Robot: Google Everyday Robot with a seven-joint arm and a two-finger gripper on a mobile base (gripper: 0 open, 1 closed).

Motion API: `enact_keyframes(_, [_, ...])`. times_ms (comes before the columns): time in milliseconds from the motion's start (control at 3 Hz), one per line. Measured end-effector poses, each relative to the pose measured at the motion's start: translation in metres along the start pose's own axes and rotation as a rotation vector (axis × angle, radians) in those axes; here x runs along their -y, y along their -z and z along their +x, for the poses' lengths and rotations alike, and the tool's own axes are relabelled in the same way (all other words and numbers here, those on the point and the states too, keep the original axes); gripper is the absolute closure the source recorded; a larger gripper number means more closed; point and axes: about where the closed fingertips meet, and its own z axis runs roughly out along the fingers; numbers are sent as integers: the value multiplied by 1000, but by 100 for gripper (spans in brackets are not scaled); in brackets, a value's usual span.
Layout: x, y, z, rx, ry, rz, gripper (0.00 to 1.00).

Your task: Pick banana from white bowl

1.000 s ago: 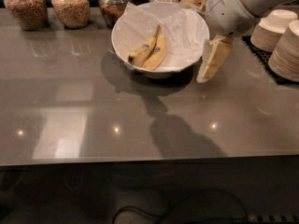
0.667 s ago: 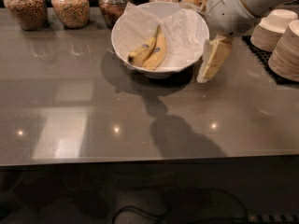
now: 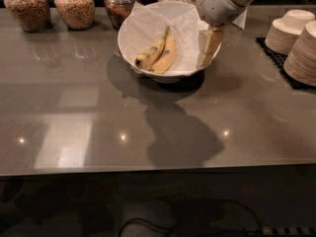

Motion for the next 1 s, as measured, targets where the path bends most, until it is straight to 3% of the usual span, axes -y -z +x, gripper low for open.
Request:
enact_keyframes(667, [62, -62, -1, 50, 191, 19, 0])
enact_keyframes(1000, [62, -63, -1, 51, 191, 18, 0])
